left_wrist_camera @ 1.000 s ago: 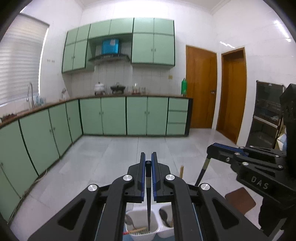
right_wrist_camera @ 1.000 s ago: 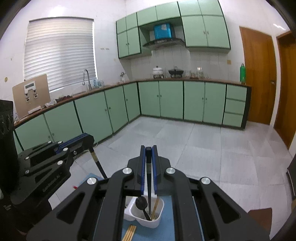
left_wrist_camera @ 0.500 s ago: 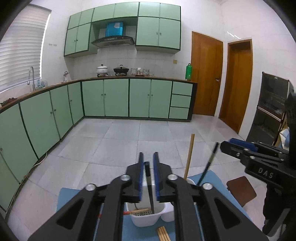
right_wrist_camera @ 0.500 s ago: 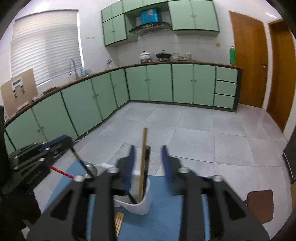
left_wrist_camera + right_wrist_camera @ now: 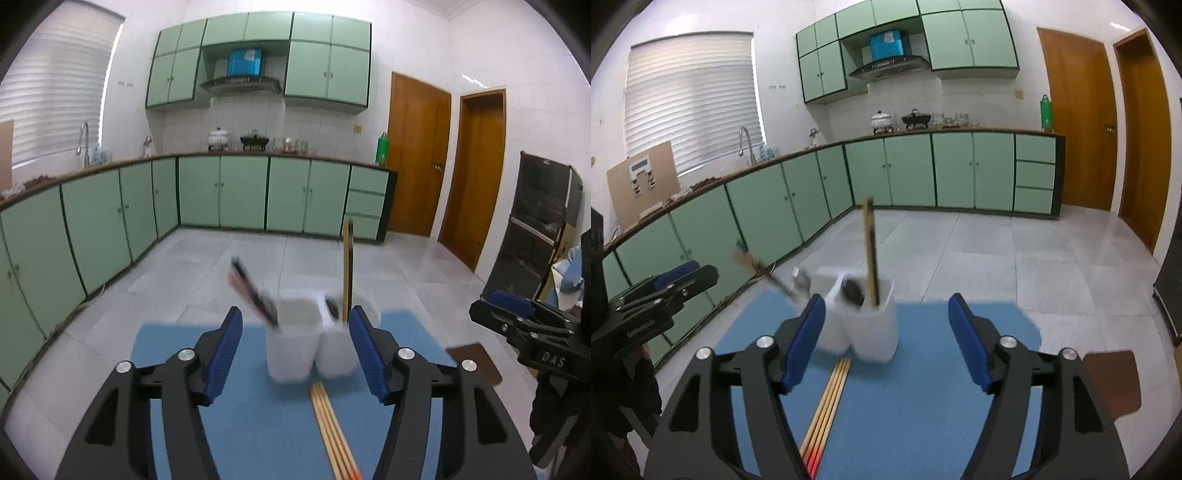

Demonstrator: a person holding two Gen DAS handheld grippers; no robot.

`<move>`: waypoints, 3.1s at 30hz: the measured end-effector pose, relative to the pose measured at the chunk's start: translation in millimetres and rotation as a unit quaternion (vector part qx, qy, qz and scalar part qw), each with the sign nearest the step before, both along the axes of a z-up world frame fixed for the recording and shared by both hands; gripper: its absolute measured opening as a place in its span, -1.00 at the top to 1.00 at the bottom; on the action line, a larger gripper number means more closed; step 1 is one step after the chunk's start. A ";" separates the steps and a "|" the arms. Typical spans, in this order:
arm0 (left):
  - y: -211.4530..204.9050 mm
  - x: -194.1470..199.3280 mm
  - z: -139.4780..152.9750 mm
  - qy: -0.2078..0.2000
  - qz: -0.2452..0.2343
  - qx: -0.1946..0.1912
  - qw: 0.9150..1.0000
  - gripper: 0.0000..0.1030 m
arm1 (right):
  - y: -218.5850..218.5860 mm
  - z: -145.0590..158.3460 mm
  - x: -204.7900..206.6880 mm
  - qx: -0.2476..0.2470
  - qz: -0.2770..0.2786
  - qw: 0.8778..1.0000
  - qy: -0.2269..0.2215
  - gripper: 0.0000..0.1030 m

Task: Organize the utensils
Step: 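Withdraw both open tools back over the remaining chopsticks, then close the right tool on a red-patterned chopstick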

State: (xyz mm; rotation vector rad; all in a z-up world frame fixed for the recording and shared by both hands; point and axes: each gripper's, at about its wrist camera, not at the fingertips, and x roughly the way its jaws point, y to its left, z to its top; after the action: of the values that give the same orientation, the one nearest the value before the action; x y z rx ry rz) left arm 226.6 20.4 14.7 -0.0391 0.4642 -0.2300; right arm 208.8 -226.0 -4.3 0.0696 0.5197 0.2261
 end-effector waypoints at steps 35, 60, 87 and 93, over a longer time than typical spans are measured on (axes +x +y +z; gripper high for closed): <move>14.7 -80.7 -166.4 0.185 0.043 0.054 0.980 -0.20 | 73.7 -159.2 -94.1 -0.064 0.033 0.983 0.169 -0.41; 17.0 -78.5 -170.9 0.197 0.049 0.050 0.978 -0.20 | 57.3 -162.3 -89.9 -0.055 0.012 0.983 0.174 -0.21; -6.5 -85.5 -168.1 0.202 0.010 0.041 0.978 -0.20 | 37.3 -164.7 -86.1 -0.056 -0.013 0.982 0.182 0.91; -26.7 -89.7 -168.1 0.203 -0.017 0.046 0.978 -0.20 | 34.7 -166.3 -85.9 -0.052 -0.012 0.982 0.182 0.91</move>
State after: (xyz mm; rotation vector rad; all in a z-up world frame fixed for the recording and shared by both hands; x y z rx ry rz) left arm 137.0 -6.3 -153.4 0.0133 0.8820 -0.2336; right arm 122.9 -191.3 -170.6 0.0142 0.8934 0.1618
